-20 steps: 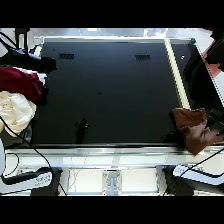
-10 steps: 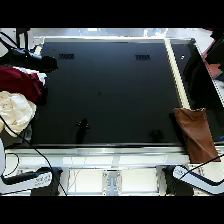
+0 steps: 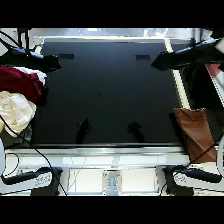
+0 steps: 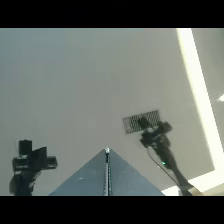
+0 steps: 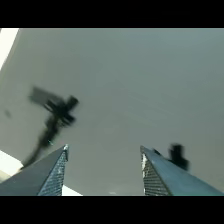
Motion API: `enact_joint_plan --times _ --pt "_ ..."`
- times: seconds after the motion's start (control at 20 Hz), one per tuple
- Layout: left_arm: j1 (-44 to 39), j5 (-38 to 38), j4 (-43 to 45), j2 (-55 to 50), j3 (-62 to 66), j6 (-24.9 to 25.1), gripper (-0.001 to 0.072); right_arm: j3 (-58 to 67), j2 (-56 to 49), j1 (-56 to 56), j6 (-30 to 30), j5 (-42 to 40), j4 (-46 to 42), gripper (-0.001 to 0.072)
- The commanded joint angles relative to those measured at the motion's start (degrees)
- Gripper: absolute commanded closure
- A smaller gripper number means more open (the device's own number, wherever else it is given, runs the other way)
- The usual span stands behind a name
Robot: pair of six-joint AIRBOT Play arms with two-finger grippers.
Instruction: Fold the shirts.
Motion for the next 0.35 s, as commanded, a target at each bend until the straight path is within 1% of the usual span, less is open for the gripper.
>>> enact_joint_plan --times 0.0,0.3 --pt "0.0 -0.7 -0.4 0.0 0.0 0.0 0.0683 0.1 -4.7 7.2 -0.7 -1.1 -6.0 0.0221" --pt "0.0 -0.7 -0.4 0.0 0.0 0.0 0.0683 0.2 -5.8 9.2 -0.7 -1.5 -5.6 0.0220"
